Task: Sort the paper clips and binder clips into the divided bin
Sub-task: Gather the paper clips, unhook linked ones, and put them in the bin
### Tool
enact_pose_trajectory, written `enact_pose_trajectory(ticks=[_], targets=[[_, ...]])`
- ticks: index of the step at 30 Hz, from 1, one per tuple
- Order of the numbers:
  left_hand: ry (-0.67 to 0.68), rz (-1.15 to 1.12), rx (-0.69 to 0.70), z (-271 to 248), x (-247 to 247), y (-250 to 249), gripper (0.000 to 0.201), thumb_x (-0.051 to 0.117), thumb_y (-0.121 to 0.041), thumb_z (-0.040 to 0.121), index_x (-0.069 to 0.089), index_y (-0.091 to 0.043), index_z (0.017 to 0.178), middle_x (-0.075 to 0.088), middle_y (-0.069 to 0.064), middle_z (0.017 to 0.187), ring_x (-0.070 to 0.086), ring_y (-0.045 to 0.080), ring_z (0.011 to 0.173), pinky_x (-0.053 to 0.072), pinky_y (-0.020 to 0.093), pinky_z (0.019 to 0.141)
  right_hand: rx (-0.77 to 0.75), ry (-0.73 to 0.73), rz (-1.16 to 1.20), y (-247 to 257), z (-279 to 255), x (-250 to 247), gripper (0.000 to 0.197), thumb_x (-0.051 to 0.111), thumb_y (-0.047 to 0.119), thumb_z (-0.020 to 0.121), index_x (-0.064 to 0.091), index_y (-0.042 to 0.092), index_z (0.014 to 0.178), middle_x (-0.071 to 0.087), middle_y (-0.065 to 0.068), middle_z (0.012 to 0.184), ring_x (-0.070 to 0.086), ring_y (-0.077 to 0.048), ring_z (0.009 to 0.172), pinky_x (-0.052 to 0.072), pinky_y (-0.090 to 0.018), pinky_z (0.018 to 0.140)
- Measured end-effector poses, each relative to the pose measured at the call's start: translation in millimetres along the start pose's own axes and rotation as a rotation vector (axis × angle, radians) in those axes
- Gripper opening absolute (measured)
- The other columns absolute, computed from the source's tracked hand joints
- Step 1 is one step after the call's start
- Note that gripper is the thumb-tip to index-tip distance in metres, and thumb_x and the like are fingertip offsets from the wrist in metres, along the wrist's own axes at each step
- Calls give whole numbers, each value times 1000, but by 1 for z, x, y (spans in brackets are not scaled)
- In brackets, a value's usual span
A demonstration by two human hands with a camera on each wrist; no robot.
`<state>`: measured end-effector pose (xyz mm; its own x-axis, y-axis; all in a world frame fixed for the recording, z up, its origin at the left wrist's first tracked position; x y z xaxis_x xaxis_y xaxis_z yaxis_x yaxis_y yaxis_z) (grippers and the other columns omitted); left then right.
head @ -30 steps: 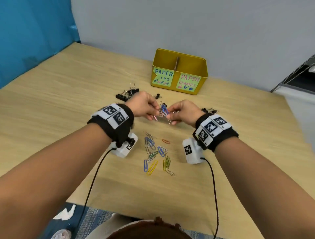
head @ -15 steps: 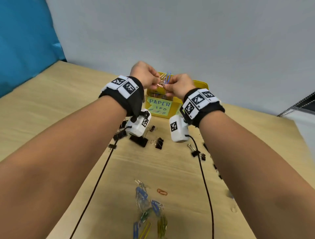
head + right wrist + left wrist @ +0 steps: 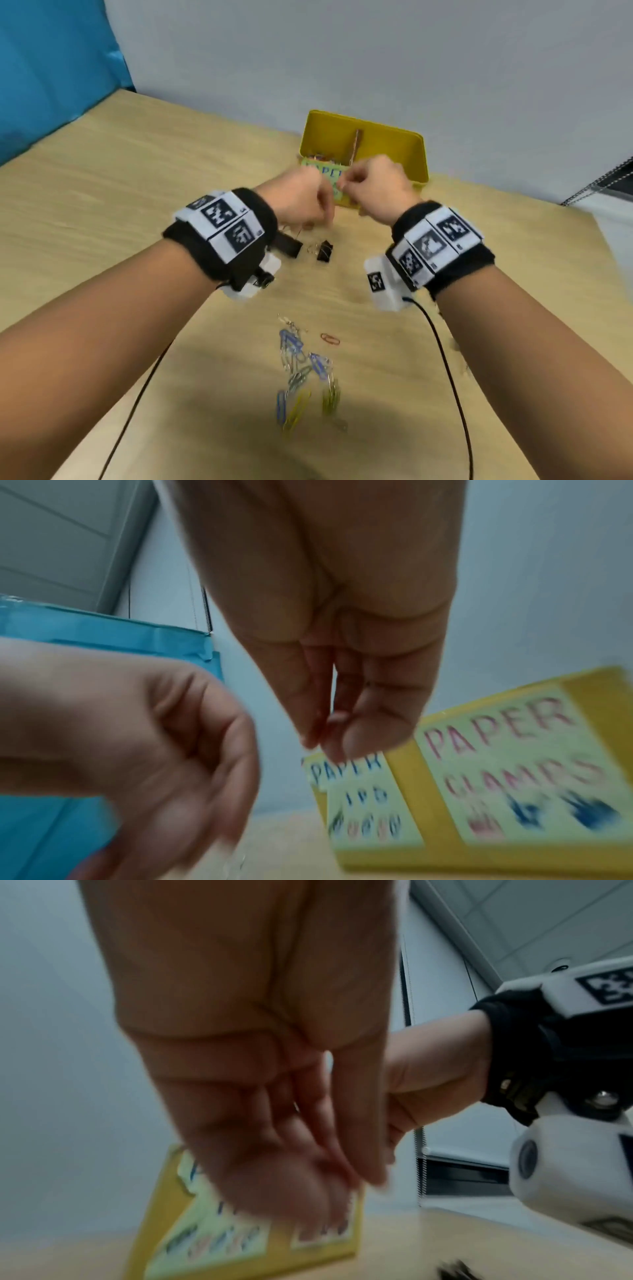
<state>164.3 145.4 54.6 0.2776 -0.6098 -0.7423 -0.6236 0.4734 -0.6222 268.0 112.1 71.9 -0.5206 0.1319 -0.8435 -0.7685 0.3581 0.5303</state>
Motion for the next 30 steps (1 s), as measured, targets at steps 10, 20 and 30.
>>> enact_pose_trajectory(ticks=[10, 20, 30], targets=[[276, 334, 26, -103, 129, 37, 45, 52, -12, 89, 43, -14, 133, 41, 9, 130, 40, 26, 122, 39, 38, 105, -152, 451, -238, -44, -149, 115, 31, 50, 16, 90, 59, 12, 120, 54, -13, 118, 56, -28, 106, 45, -36, 96], [220, 364, -29, -154, 136, 48, 96, 75, -56, 60, 33, -17, 137, 36, 6, 130, 31, 23, 125, 38, 37, 105, -84, 425, -224, -63, -206, 115, 88, 79, 42, 63, 41, 14, 136, 41, -6, 130, 41, -24, 121, 37, -34, 106], [42, 243, -34, -145, 144, 38, 29, 61, -8, 83, 55, -2, 111, 58, 17, 113, 56, 31, 105, 45, 35, 86, -138, 300, -171, -34, -193, 130, 41, 70, 18, 78, 59, 6, 115, 56, -13, 114, 55, -27, 106, 41, -28, 88]])
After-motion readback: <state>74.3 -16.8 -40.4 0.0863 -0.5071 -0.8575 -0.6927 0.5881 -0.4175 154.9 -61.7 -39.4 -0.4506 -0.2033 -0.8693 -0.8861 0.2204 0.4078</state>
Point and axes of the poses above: each hand's wrist, its own z-axis towards the middle knuckle, its own x-axis out of the palm, y = z × x, the point moved 6 cm from there along z, towards the middle knuckle
